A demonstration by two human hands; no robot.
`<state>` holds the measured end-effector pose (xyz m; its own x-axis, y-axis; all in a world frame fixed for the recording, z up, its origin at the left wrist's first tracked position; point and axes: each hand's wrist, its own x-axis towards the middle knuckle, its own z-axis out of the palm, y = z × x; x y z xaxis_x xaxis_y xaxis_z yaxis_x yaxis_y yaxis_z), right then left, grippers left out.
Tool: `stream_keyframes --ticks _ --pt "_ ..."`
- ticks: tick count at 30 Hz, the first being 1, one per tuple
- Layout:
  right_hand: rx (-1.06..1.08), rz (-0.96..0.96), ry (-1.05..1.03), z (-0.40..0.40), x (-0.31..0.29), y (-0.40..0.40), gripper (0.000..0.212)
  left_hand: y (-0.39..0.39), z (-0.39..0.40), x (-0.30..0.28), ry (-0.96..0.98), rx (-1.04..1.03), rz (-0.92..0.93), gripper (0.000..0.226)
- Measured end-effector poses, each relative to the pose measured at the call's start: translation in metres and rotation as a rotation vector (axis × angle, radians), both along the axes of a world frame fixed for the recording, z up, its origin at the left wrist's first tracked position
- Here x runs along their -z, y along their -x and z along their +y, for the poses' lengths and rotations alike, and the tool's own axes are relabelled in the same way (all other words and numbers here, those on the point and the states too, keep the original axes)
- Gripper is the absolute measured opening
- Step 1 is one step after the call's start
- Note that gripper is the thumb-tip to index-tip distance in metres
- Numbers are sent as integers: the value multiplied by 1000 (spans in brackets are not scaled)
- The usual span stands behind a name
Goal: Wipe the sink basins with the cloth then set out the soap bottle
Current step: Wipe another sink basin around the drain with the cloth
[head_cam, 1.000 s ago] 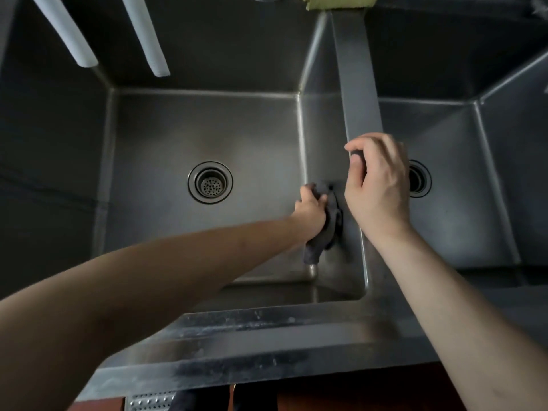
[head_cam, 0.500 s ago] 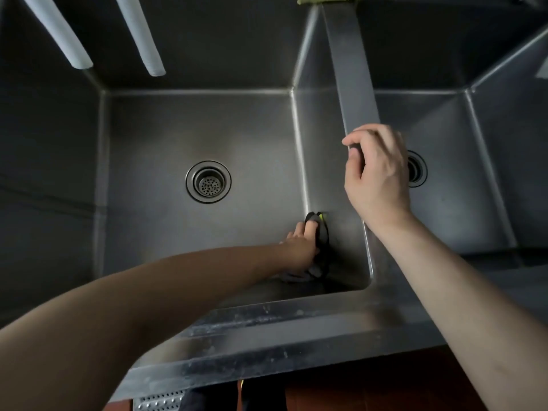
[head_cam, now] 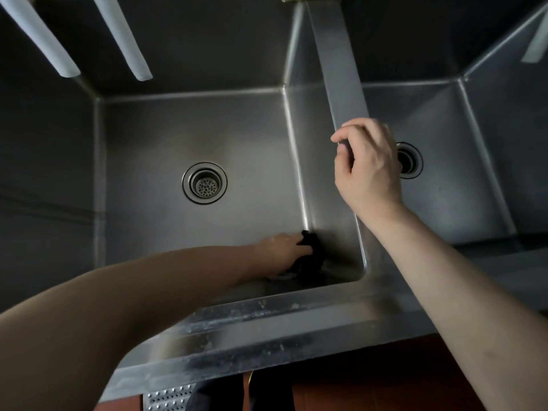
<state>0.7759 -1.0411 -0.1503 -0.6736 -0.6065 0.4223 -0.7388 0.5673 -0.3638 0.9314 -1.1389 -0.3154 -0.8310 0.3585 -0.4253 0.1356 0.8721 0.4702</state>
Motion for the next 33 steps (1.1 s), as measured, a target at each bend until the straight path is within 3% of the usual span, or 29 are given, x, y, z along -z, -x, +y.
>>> stream_keyframes --ticks 4,7,11,15,20,23,33 --pt "1 -3 -8 0 0 -1 20 -9 -19 -10 61 70 -62 39" --pt "3 -5 -9 0 0 0 19 -17 -44 -12 66 129 -20 50" --pt "5 -6 -10 0 1 -2 18 -17 -58 -13 0 -116 -11 48" --pt "0 3 -7 0 2 -1 17 6 -36 -4 -74 -205 39 54" --pt "15 -3 -15 -1 2 -1 17 0 -10 9 -25 66 115 37" --pt "15 7 -17 0 3 0 17 -1 -9 10 25 255 138 56" --pt "-13 15 -17 1 3 1 16 -10 -22 -12 193 393 89 56"
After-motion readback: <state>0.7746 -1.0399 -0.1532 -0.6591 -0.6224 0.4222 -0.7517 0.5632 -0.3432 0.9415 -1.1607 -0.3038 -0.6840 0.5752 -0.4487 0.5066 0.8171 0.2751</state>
